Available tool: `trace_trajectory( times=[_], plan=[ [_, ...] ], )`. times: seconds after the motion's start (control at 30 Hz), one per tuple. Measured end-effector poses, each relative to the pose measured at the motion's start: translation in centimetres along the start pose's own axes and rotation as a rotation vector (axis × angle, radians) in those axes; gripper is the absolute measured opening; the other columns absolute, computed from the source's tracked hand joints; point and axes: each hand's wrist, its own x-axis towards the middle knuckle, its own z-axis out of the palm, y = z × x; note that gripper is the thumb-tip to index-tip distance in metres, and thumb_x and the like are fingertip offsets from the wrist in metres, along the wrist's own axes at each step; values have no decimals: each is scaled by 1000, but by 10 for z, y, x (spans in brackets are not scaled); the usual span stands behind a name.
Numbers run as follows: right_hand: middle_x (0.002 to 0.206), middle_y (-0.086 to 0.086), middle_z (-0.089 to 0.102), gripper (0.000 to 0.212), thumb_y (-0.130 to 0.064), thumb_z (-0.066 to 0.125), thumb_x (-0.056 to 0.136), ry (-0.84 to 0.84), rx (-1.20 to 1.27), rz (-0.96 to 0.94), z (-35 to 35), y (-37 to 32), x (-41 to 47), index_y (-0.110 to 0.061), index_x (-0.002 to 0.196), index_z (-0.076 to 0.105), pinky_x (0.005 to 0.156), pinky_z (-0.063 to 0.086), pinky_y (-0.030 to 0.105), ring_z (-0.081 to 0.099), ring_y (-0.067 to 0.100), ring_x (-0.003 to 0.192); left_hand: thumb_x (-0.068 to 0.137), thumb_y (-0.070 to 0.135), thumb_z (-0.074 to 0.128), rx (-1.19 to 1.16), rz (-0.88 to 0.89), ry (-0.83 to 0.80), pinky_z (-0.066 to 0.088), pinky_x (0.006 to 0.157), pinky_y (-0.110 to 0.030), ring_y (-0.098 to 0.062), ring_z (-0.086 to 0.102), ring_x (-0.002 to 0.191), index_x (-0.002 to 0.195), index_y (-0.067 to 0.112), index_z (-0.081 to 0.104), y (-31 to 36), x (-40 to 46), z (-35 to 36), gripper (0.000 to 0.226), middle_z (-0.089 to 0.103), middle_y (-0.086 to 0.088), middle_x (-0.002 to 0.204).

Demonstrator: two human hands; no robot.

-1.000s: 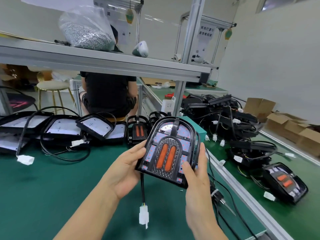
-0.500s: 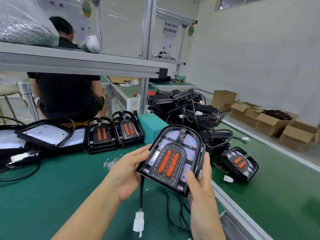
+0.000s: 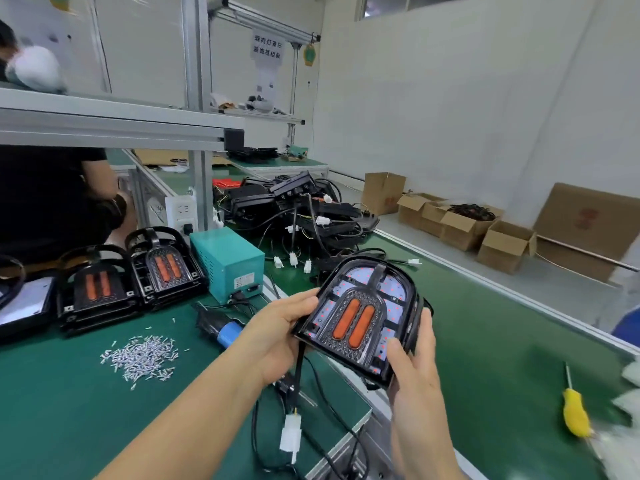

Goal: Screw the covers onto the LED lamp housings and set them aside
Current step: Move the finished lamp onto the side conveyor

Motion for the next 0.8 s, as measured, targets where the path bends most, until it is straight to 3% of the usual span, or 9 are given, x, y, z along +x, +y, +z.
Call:
trace_trajectory(
  times=[0.07, 0.23, 0.4, 0.5, 0.63, 0.8],
  plan=[
    [135, -27, 54, 63, -14, 48, 101, 28, -16, -8, -13, -3, 7, -54, 146, 28, 100, 42, 28, 56, -3, 120, 93, 7, 49, 24, -19, -2, 51, 86, -36, -26, 63, 92, 119, 7, 65, -4, 13, 14, 31, 65, -17, 119],
    [134, -26, 54, 61, -17, 47, 102, 104, -33, 17, -37, -13, 31, -55, 145, 26, 110, 37, 36, 55, 6, 124, 95, 8, 46, 83, -48, -29, 52, 68, -30, -20, 64, 77, 114, 9, 67, -11, 45, 45, 29, 70, -13, 104],
    [136, -24, 52, 63, -15, 46, 102, 165, -64, 38, -53, -12, 56, -51, 148, 22, 114, 34, 41, 52, 8, 127, 96, 7, 43, 67, -68, 5, 51, 68, -31, -23, 63, 80, 119, 7, 63, -19, 77, 63, 31, 68, -15, 111],
    [141, -21, 48, 65, -14, 46, 100, 197, -86, 64, -57, -5, 71, -52, 148, 23, 115, 32, 44, 49, 11, 130, 97, 7, 41, 80, -66, 25, 48, 77, -38, -30, 59, 91, 121, 2, 62, -25, 93, 68, 31, 64, -21, 119],
    [149, -17, 40, 66, -15, 44, 99, 227, -101, 106, -60, 3, 90, -53, 148, 20, 116, 27, 44, 41, 14, 136, 97, 7, 42, 113, -56, 77, 48, 69, -34, -27, 60, 84, 122, 1, 60, -30, 111, 72, 31, 65, -19, 113],
    [153, -12, 35, 67, -11, 39, 99, 301, -98, 100, -61, 8, 110, -49, 150, 19, 115, 27, 42, 36, 17, 139, 97, 3, 44, 114, -34, 137, 50, 79, -37, -30, 60, 96, 129, 3, 55, -33, 133, 80, 34, 62, -20, 123]
  ],
)
